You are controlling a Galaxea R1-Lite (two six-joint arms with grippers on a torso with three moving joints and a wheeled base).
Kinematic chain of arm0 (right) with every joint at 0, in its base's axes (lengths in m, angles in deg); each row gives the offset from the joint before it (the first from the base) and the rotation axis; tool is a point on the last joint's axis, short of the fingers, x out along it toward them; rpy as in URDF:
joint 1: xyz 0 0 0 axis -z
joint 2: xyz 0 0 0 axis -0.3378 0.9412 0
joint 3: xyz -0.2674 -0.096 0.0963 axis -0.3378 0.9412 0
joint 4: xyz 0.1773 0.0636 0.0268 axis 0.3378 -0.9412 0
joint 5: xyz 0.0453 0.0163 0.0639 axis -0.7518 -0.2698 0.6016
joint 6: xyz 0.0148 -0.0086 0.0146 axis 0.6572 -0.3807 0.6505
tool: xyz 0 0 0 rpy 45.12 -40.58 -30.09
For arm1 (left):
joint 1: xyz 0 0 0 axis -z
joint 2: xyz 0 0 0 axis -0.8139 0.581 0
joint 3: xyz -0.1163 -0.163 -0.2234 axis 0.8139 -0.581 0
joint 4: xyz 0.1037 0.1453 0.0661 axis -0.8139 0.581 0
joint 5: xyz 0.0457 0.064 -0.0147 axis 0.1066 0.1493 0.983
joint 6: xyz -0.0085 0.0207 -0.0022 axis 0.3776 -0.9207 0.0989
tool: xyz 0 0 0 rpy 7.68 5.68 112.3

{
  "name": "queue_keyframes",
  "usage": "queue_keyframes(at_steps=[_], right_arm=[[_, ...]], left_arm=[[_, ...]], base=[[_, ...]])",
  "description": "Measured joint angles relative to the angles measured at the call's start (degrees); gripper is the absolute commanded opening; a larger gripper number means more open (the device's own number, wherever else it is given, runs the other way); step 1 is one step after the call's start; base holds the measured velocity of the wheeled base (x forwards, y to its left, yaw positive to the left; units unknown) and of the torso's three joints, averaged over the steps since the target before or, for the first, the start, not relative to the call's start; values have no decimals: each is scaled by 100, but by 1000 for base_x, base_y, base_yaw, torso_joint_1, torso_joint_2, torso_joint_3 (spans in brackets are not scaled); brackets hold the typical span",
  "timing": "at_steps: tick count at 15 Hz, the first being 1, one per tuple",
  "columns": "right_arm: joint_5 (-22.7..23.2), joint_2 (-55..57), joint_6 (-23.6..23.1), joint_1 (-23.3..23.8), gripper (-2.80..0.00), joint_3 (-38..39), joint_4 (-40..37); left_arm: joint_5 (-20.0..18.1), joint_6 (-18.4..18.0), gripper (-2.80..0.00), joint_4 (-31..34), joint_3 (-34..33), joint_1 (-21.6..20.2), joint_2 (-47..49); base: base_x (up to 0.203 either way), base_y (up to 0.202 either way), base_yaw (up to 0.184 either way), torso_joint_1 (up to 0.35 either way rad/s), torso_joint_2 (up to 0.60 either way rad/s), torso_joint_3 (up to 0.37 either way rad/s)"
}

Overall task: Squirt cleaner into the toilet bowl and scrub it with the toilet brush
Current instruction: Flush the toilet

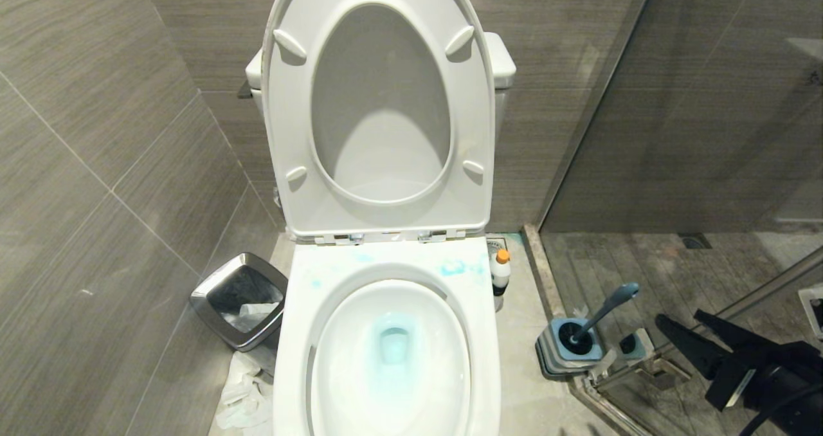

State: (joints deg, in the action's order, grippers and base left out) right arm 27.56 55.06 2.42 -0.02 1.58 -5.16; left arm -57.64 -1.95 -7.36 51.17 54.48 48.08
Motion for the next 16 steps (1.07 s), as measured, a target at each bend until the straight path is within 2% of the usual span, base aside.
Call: queue_keyframes(at_steps=[4,9,12,14,16], right_arm=[[-6,-150,-727,4,-280,-97,10],[-40,-492,-1650,355,-280,-868,2],[-44,-931,-1794,786,-280,-1333,-237],[-46,-1372,-1851,1215,-280,-1736,-735],[-44,-1972,-1869,1448,-280,-1999,-1393]], left_arm=[[0,-3,-280,2,0,0,0],[2,-1,-280,1,0,2,0],[0,-1,-280,1,0,0,0],[1,1,-280,1,0,0,0],[2,-1,-280,-1,0,0,0]], base=[[0,0,0,0,0,0],[0,0,0,0,0,0],[0,0,0,0,0,0],[0,0,0,0,0,0],[0,0,0,0,0,0]])
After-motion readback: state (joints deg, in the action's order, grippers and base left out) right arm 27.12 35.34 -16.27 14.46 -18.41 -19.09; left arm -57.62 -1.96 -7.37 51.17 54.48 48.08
